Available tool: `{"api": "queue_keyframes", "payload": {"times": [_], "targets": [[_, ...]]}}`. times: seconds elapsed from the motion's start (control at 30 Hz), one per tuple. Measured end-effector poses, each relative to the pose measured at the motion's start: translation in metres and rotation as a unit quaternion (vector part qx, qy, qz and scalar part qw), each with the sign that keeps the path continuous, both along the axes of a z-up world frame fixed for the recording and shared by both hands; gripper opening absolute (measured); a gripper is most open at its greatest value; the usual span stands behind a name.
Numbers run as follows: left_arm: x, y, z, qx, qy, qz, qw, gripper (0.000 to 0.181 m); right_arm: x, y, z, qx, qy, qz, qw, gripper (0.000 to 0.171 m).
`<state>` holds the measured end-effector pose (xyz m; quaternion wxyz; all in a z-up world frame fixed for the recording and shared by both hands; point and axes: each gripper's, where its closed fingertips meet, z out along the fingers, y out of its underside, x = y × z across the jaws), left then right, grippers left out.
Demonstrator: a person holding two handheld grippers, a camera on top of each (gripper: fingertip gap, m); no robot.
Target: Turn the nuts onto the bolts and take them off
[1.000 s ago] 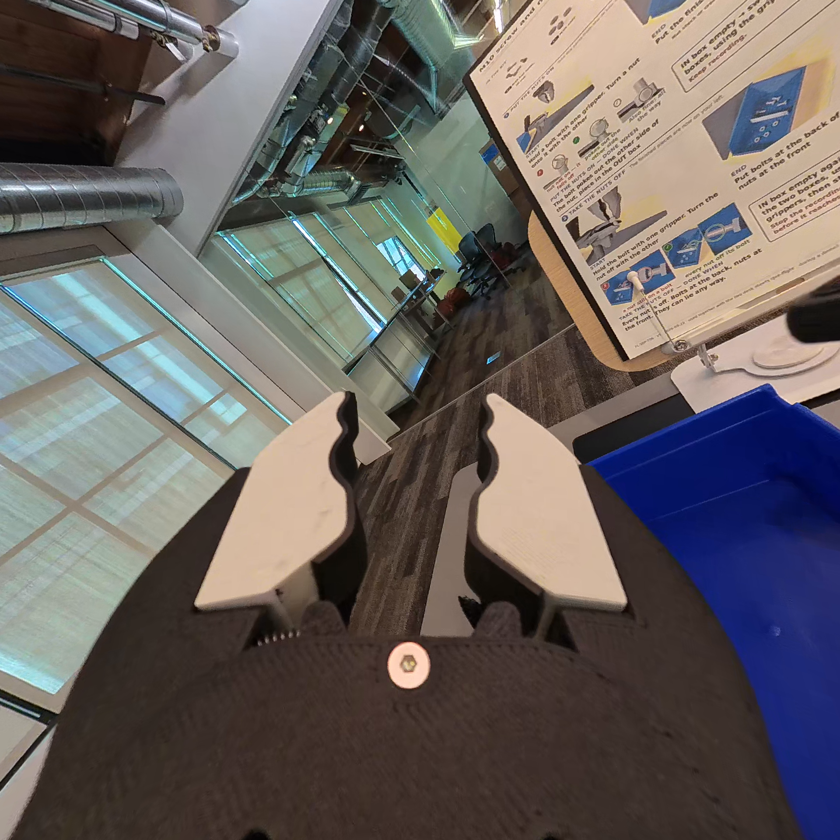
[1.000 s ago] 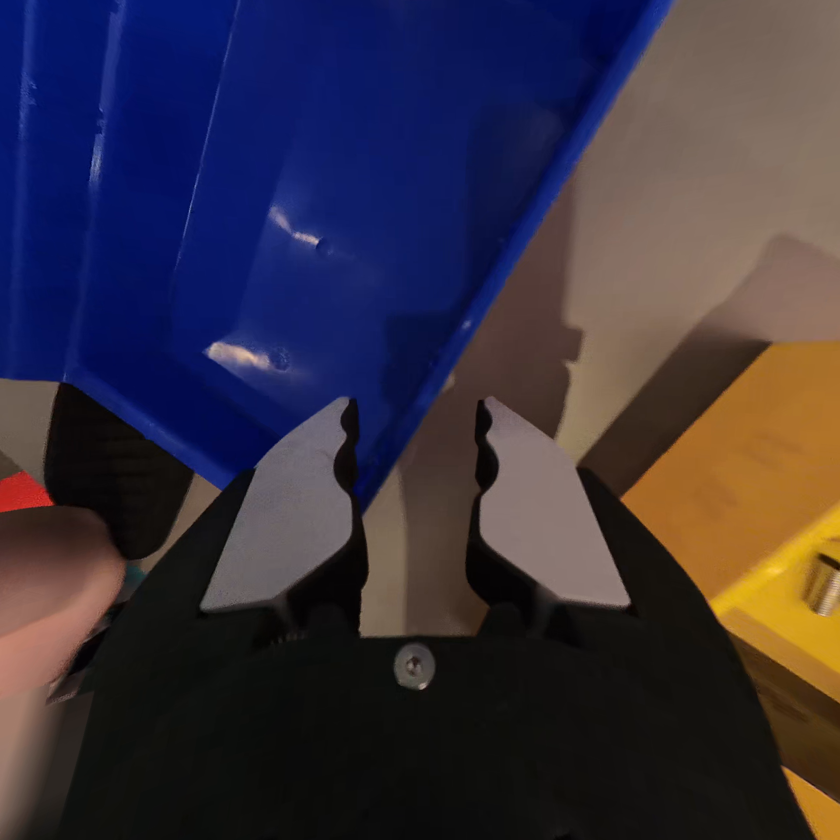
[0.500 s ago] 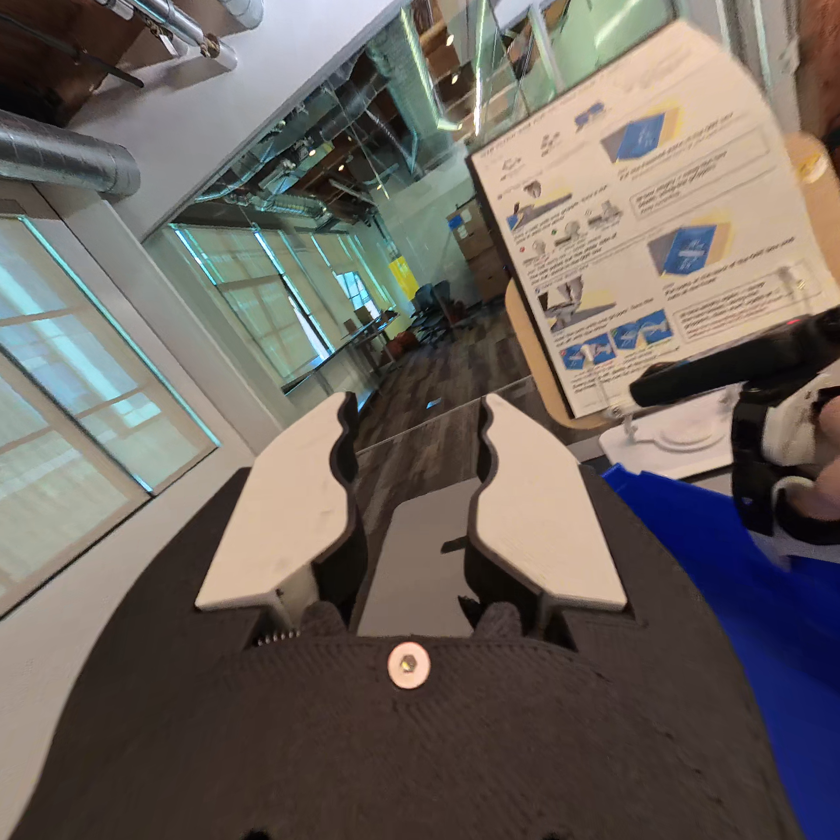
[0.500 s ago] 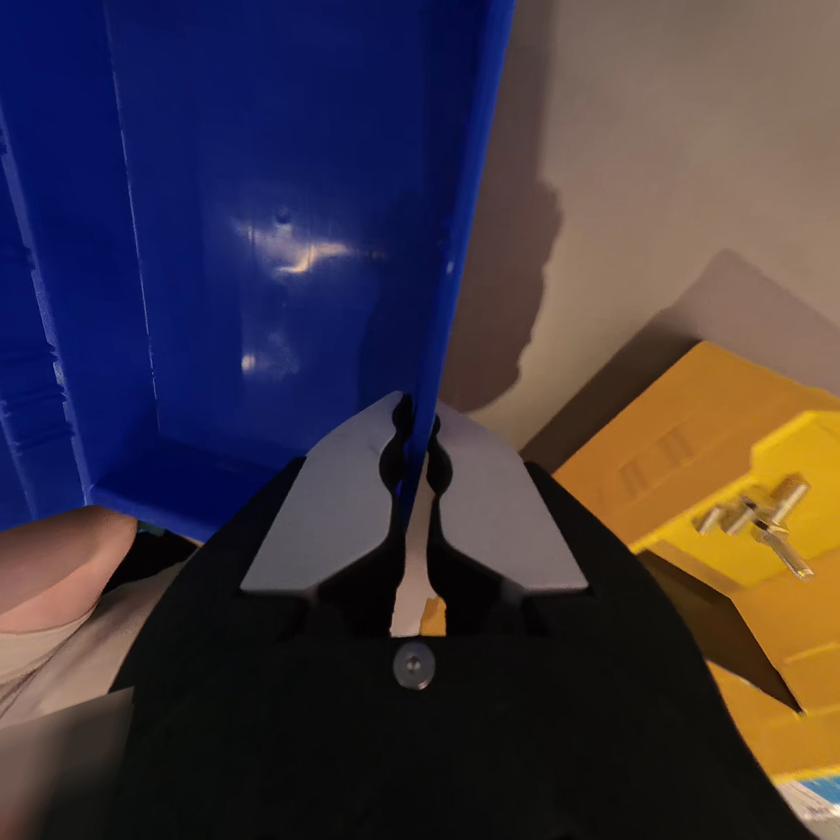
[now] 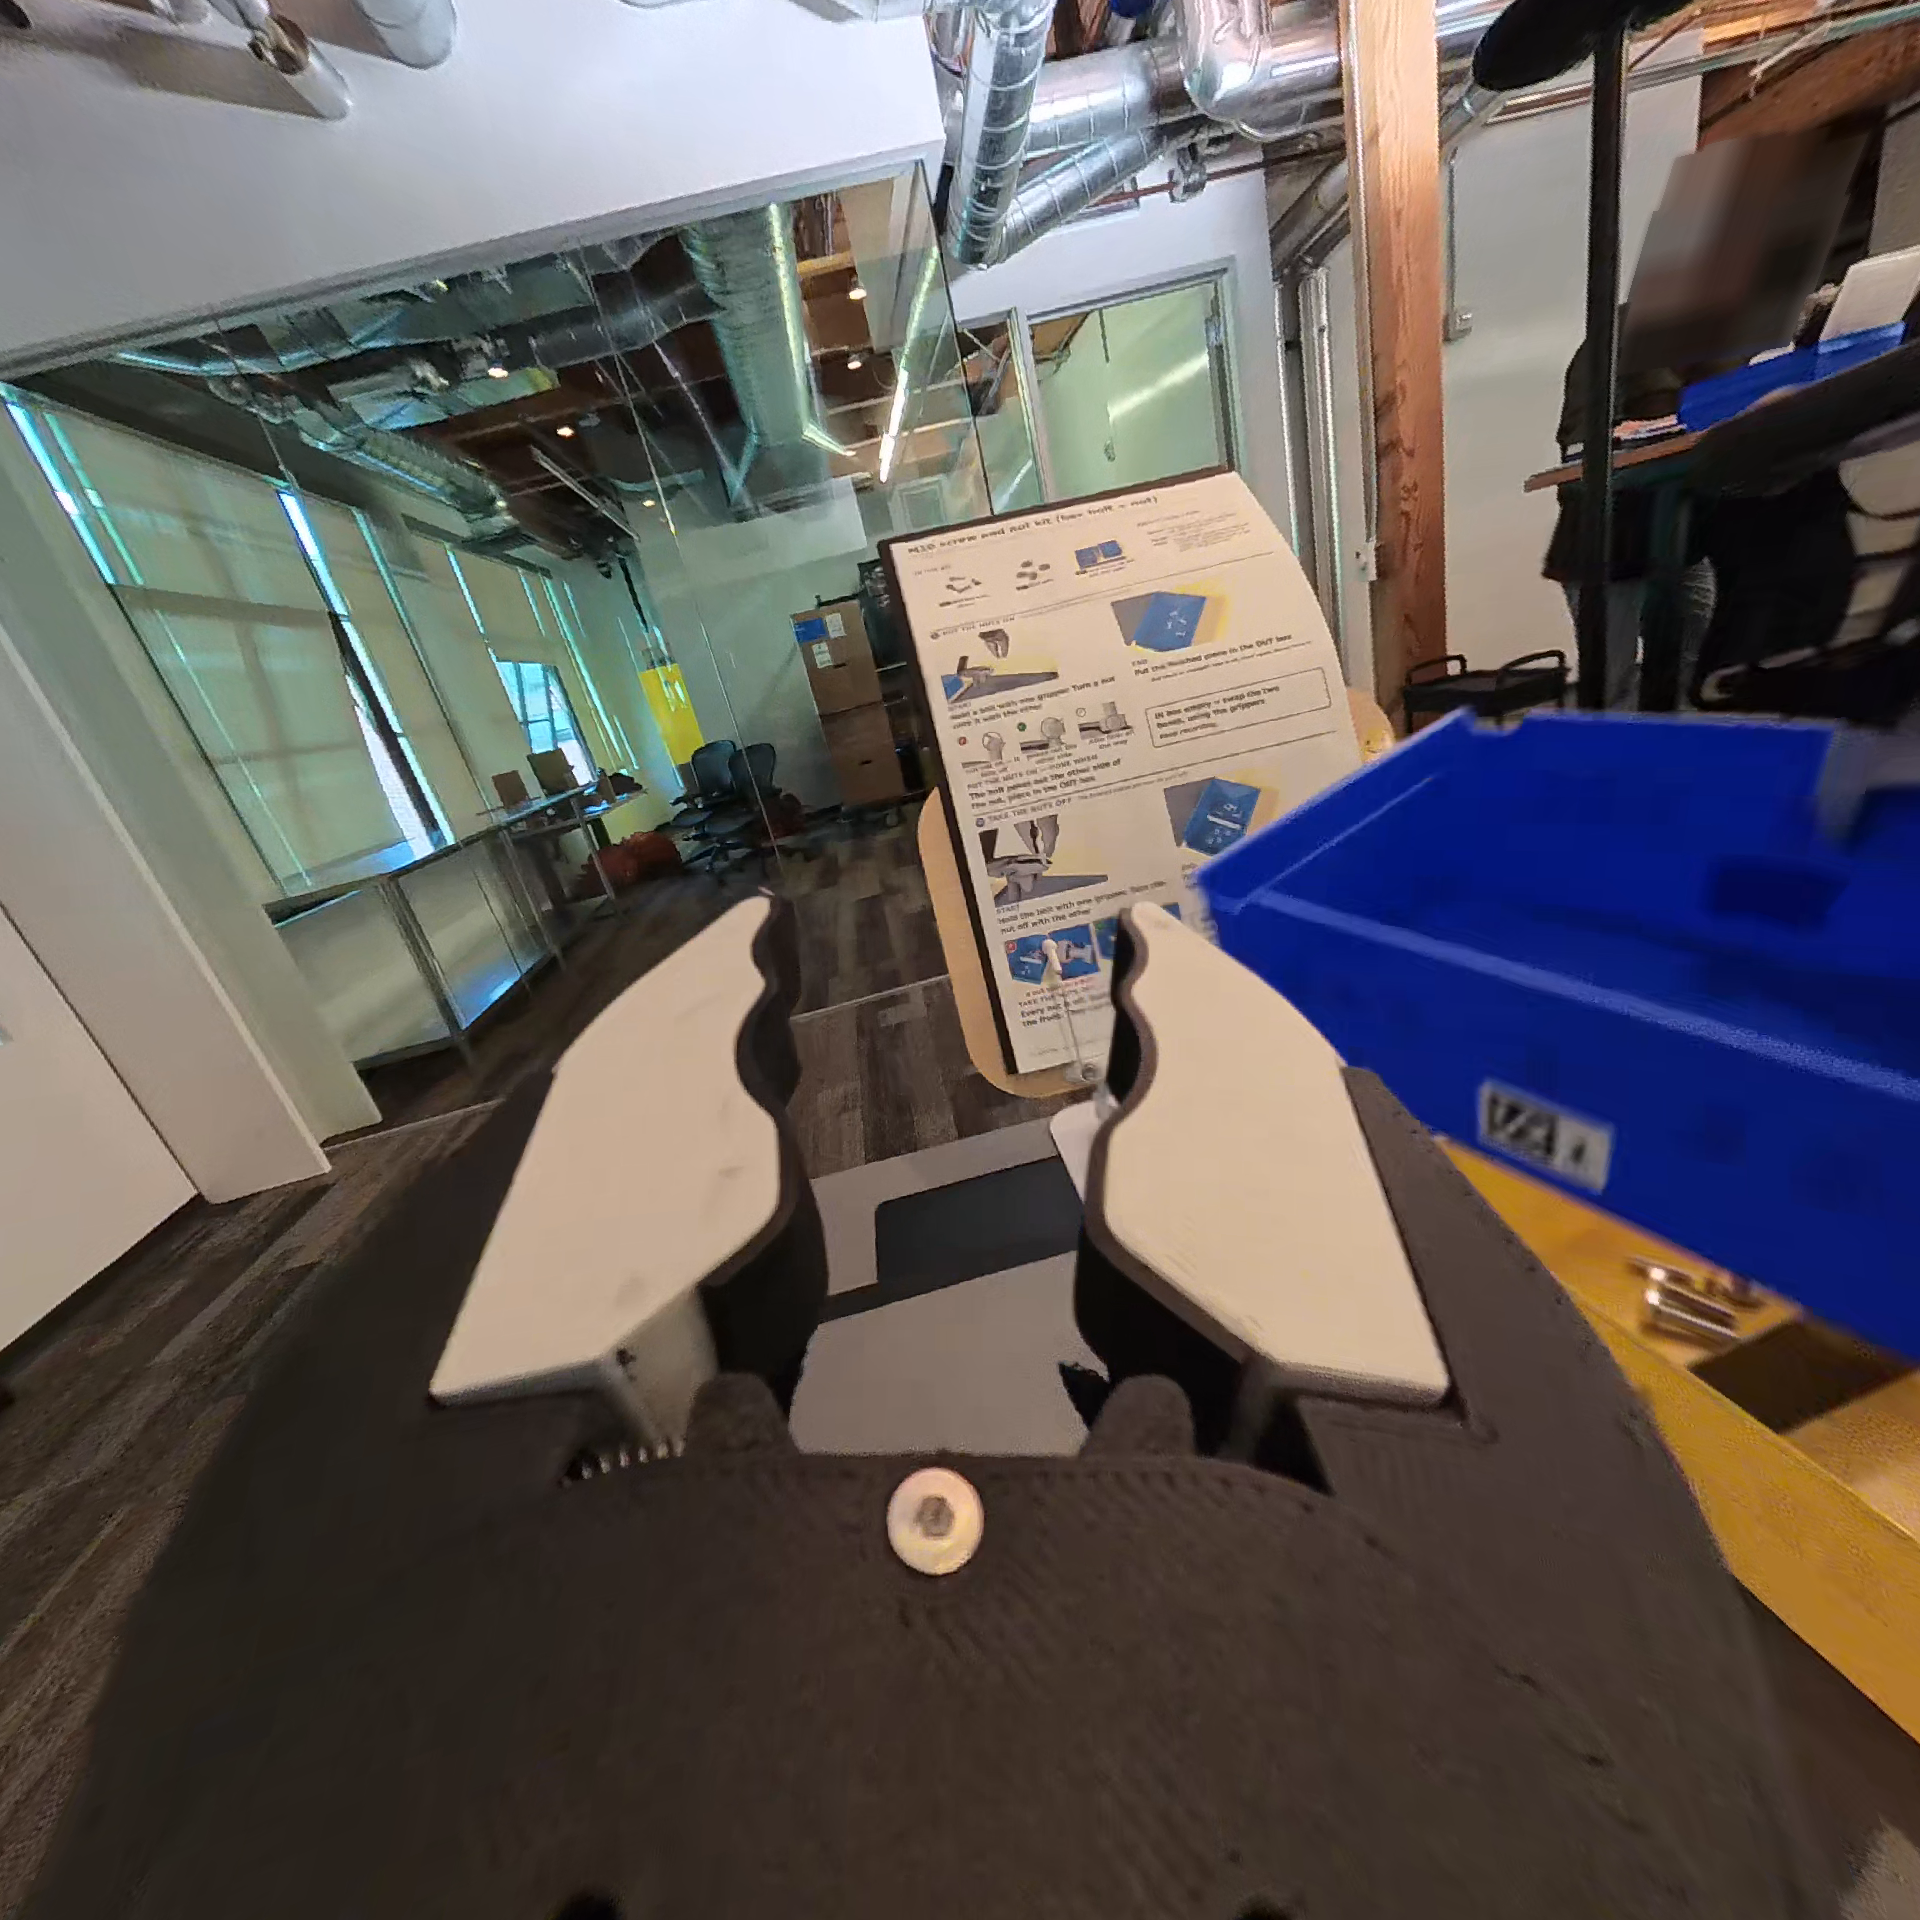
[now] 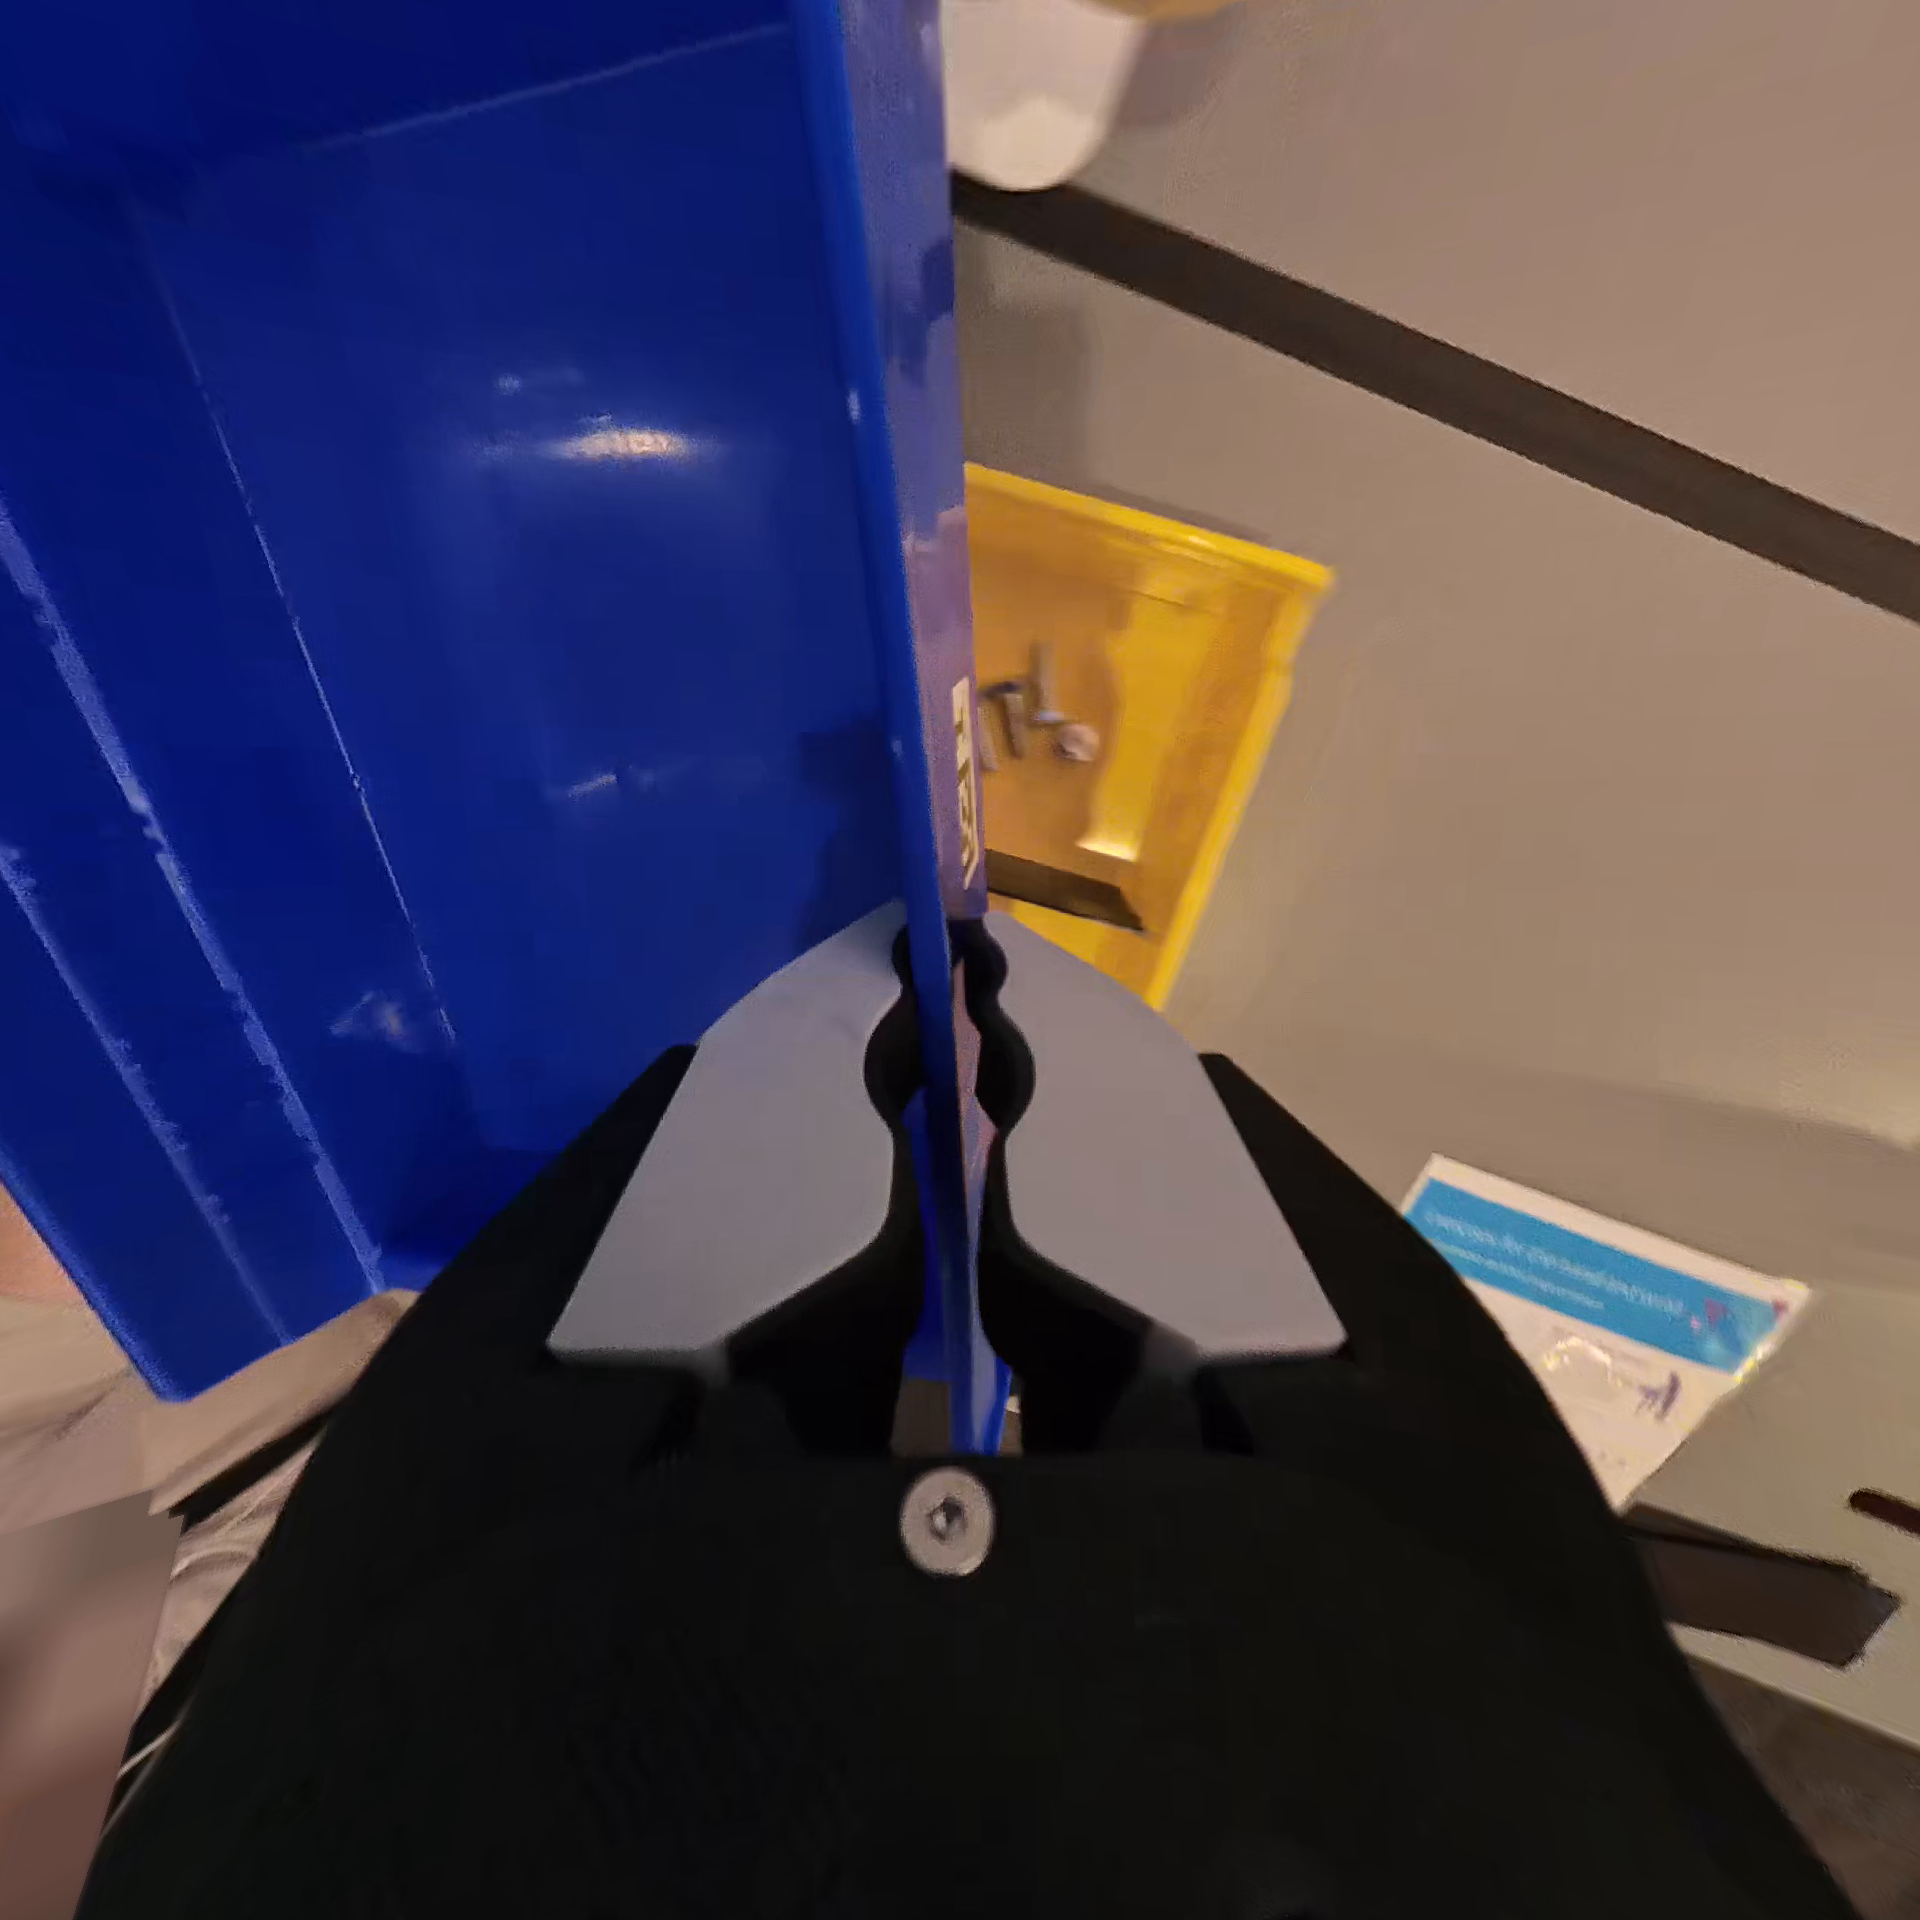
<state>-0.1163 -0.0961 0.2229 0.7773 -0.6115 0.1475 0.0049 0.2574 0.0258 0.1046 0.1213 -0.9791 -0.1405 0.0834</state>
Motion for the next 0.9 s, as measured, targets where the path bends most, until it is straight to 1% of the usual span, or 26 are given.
{"api": "queue_keyframes", "payload": {"times": [0.1, 0.13, 0.2, 0.23, 0.27, 0.3, 0.33, 0.37, 0.4, 0.43, 0.5, 0.57, 0.6, 0.63, 0.7, 0.73, 0.83, 0.87, 0.9], "targets": [[0.015, 0.002, -0.007, -0.020, 0.006, -0.025, 0.999, 0.060, 0.093, -0.015, 0.010, 0.029, -0.001, -0.096, 0.995, 0.007], [0.025, 0.004, -0.014, -0.039, 0.006, -0.049, 0.998, 0.062, 0.124, -0.023, 0.009, 0.036, -0.005, -0.130, 0.991, 0.008], [0.063, 0.004, -0.036, -0.110, -0.008, -0.146, 0.983, 0.067, 0.181, -0.042, 0.003, 0.043, -0.016, -0.193, 0.980, 0.007], [0.088, 0.002, -0.050, -0.158, -0.019, -0.211, 0.964, 0.070, 0.206, -0.053, -0.002, 0.042, -0.023, -0.219, 0.975, 0.007], [0.114, -0.002, -0.067, -0.211, -0.025, -0.271, 0.939, 0.080, 0.228, -0.064, -0.009, 0.040, -0.028, -0.241, 0.969, 0.007], [0.136, -0.003, -0.087, -0.267, -0.021, -0.312, 0.912, 0.086, 0.247, -0.074, -0.017, 0.037, -0.032, -0.257, 0.965, 0.008], [0.156, -0.001, -0.107, -0.315, -0.010, -0.335, 0.888, 0.086, 0.263, -0.084, -0.025, 0.033, -0.033, -0.267, 0.963, 0.008], [0.174, 0.003, -0.125, -0.345, -0.002, -0.348, 0.872, 0.081, 0.275, -0.093, -0.033, 0.029, -0.029, -0.275, 0.961, 0.009], [0.189, 0.012, -0.141, -0.361, 0.002, -0.350, 0.864, 0.075, 0.287, -0.100, -0.042, 0.024, -0.021, -0.285, 0.958, 0.010], [0.201, 0.023, -0.160, -0.375, 0.012, -0.338, 0.863, 0.075, 0.298, -0.107, -0.051, 0.018, -0.015, -0.294, 0.955, 0.010], [0.215, 0.044, -0.206, -0.418, 0.048, -0.297, 0.857, 0.080, 0.317, -0.119, -0.069, 0.007, -0.006, -0.309, 0.951, 0.008], [0.227, 0.051, -0.244, -0.466, 0.068, -0.289, 0.833, 0.084, 0.332, -0.127, -0.087, -0.002, 0.000, -0.312, 0.950, 0.008], [0.234, 0.050, -0.257, -0.490, 0.062, -0.297, 0.817, 0.086, 0.337, -0.130, -0.095, -0.006, 0.002, -0.309, 0.951, 0.008], [0.241, 0.048, -0.265, -0.508, 0.044, -0.312, 0.802, 0.087, 0.341, -0.132, -0.103, -0.009, 0.003, -0.305, 0.952, 0.008], [0.253, 0.045, -0.275, -0.532, 0.017, -0.328, 0.780, 0.085, 0.346, -0.132, -0.118, -0.013, 0.004, -0.295, 0.955, 0.008], [0.257, 0.042, -0.282, -0.545, 0.024, -0.329, 0.771, 0.085, 0.346, -0.132, -0.125, -0.015, 0.004, -0.287, 0.958, 0.009], [0.263, 0.033, -0.306, -0.569, 0.088, -0.311, 0.756, 0.090, 0.342, -0.129, -0.145, -0.023, 0.007, -0.261, 0.965, 0.010], [0.265, 0.028, -0.311, -0.580, 0.106, -0.312, 0.745, 0.099, 0.339, -0.128, -0.151, -0.026, 0.007, -0.251, 0.968, 0.011], [0.263, 0.022, -0.315, -0.599, 0.121, -0.310, 0.728, 0.098, 0.336, -0.127, -0.156, -0.030, 0.006, -0.240, 0.970, 0.011]]}}
